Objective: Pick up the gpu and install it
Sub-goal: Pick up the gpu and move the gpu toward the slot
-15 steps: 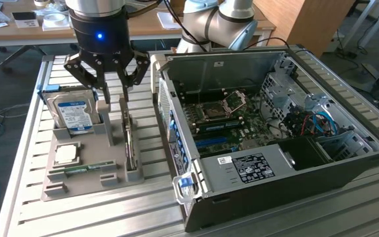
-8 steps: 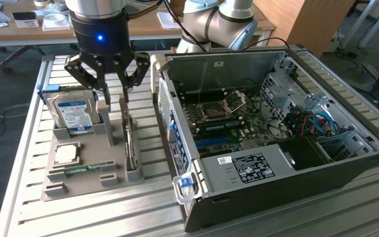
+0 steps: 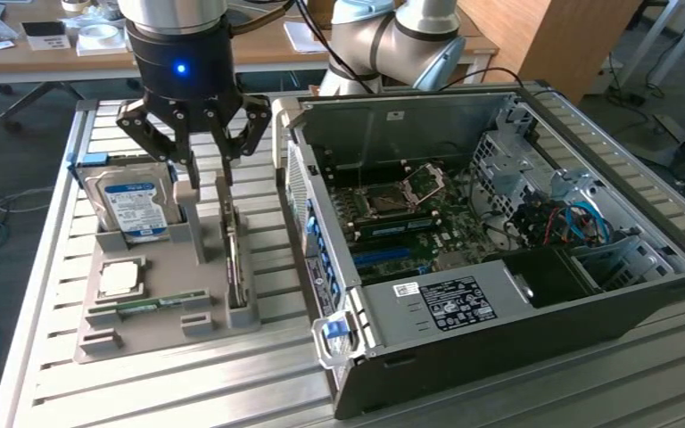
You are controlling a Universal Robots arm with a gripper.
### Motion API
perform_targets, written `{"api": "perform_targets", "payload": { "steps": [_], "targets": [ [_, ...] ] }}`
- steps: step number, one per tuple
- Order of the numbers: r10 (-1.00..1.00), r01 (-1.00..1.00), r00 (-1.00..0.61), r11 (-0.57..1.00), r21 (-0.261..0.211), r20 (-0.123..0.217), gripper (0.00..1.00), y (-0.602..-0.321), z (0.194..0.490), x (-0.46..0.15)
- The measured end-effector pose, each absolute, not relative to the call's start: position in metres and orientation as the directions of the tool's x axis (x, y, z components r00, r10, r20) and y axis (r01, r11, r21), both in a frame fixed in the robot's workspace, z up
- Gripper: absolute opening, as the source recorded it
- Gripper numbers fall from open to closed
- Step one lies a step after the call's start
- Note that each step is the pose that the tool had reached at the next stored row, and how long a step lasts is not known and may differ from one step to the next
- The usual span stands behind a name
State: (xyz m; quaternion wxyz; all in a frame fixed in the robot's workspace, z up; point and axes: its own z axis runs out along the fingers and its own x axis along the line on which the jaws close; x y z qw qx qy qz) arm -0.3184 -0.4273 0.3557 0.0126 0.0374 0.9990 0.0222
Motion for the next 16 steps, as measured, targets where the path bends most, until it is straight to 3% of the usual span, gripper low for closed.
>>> {"api": "perform_targets", "payload": {
  "steps": [16],
  "targets": [
    [0.075, 0.074, -0.997, 0.996, 0.046, -0.023, 0.42, -0.4273, 0.3491, -0.3184]
  ]
}}
